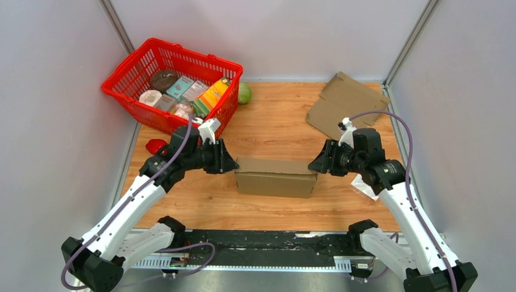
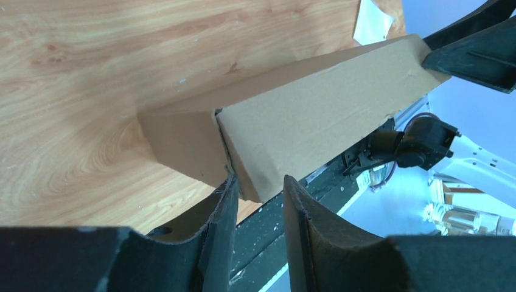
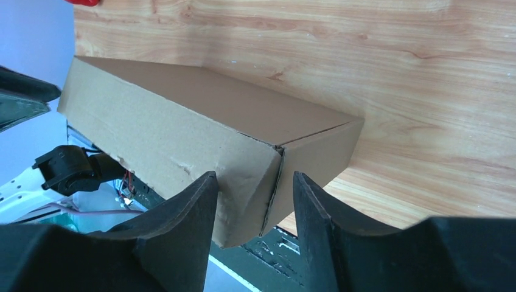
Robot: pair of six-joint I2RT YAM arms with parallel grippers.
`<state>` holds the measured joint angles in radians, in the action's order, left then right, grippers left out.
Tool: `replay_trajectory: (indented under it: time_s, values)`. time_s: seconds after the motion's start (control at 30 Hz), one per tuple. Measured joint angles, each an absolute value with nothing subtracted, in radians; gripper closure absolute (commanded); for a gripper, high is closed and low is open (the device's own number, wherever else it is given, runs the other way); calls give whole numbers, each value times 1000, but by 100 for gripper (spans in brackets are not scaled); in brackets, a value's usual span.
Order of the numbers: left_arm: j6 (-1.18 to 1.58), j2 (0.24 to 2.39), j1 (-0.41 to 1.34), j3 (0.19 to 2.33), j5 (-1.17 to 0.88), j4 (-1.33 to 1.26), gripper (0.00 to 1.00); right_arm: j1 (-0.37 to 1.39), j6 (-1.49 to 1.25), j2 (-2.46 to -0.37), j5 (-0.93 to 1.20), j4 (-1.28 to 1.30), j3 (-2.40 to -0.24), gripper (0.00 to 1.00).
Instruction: Fold the paper box
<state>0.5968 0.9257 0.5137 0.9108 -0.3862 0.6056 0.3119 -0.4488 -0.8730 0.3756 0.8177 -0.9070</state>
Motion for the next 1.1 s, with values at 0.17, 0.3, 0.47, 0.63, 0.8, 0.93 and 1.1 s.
replay_trajectory:
  time_s: [0.17, 0.3, 0.47, 0.63, 0.8, 0.93, 1.1]
  values:
    - [607, 924, 514, 827, -425, 561, 64, 293, -436, -837, 445, 778, -855, 65]
    - [629, 896, 503, 752, -447, 473, 79, 282, -447, -787, 456, 705, -788, 85]
    - [652, 838, 501, 673, -436, 384, 81, 266, -535, -680, 451, 567, -662, 76]
    - [652, 831, 501, 665, -429, 369, 74, 263, -582, -589, 476, 522, -598, 56]
    - [649, 830, 501, 665, -424, 369, 69, 237, -587, -593, 521, 553, -593, 59]
    - [649, 820, 501, 660, -425, 369, 75, 199, -600, -556, 574, 582, -585, 100]
    - [655, 803, 502, 640, -425, 352, 78, 165, -673, -461, 613, 513, -498, 100]
